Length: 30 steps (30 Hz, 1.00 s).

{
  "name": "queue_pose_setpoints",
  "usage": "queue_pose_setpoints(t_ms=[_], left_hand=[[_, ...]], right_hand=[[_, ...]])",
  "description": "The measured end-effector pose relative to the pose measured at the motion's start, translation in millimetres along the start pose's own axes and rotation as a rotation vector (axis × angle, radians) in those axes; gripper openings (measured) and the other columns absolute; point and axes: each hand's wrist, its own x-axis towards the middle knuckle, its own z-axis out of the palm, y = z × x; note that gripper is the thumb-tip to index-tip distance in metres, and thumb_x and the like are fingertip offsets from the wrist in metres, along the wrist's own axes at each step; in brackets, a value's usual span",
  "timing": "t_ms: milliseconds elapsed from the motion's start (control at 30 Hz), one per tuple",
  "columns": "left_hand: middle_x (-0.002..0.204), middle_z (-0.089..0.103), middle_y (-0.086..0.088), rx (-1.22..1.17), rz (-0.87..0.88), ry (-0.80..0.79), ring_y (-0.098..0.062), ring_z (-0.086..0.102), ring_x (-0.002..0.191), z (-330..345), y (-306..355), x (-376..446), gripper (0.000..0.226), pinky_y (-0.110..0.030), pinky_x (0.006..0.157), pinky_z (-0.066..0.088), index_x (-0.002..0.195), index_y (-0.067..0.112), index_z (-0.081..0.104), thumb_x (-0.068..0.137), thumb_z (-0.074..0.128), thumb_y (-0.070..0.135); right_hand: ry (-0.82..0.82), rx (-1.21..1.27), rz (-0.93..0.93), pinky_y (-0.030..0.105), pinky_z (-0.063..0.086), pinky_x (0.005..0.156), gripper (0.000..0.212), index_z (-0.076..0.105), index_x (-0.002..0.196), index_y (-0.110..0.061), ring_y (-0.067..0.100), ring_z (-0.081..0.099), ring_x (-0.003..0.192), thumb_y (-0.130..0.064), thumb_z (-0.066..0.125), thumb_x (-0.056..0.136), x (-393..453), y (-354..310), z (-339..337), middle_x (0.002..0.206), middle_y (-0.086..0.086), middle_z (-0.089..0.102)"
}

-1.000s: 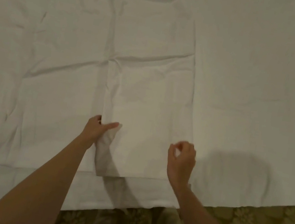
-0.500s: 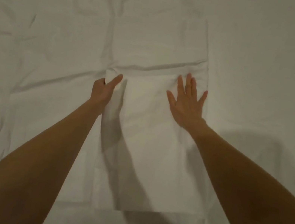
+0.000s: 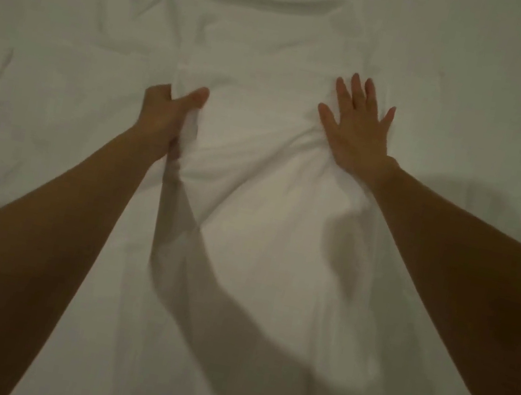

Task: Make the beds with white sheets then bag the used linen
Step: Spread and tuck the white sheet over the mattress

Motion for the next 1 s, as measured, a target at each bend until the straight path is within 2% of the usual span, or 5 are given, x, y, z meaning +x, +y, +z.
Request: queue_pose_setpoints(t_ms=[133,300,533,667,1000], left_hand=[[0.072,0.059,0.004,0.105,0.007,0.021,-0.01,0.054,0.061,-0.3,-15.5,12.5,0.018,-0.014,0.048,0.045,0.087,0.01,0.065,0.09,0.067,0.027],[0.067,0.053,0.002,0.102,-0.018,0.048,-0.009,0.047,0.055,7.4,-23.4,14.9,0.019,-0.013,0.042,0.04,0.096,0.007,0.062,0.092,0.065,0.026],[0.107,0.062,-0.003,0.081,0.05,0.184,-0.017,0.058,0.093,5.6,-27.2,-7.1,0.045,-0.027,0.083,0.048,0.129,0.007,0.051,0.09,0.064,0.026],[0.158,0.021,-0.015,0.543,0.386,0.18,-0.028,0.023,0.144,10.5,-54.0,-64.7,0.067,-0.037,0.116,0.017,0.152,0.007,0.02,0.097,0.052,0.029],[0.161,-0.019,0.001,1.03,0.076,-0.015,-0.027,-0.013,0.149,26.7,-94.3,-133.3,0.063,-0.061,0.116,0.004,0.153,0.032,-0.01,0.101,0.022,0.051]], right_hand=[[0.164,0.395,0.071,0.041,0.019,0.118,0.066,0.037,0.146,-0.015,0.02,0.025,0.142,-0.049,0.056,0.092,13.4,13.2,1.1,0.153,0.007,0.031],[0.601,0.808,0.51,0.032,0.049,0.087,0.048,0.063,0.101,-0.01,0.016,0.057,0.082,-0.041,0.08,0.07,-12.8,36.0,5.8,0.087,-0.002,0.058],[0.151,1.039,0.564,0.026,0.037,0.061,0.043,0.062,0.058,-0.014,0.01,0.046,0.056,-0.051,0.072,0.078,-59.7,44.0,4.9,0.053,-0.007,0.052],[-0.044,1.257,0.546,0.029,0.049,0.068,0.031,0.069,0.081,-0.014,0.018,0.062,0.073,-0.045,0.075,0.078,-94.1,52.1,6.4,0.08,0.0,0.067],[-0.364,1.185,0.396,0.041,0.05,0.099,0.078,0.052,0.135,-0.01,0.023,0.063,0.111,-0.033,0.085,0.068,-154.5,48.1,13.7,0.124,0.006,0.064]])
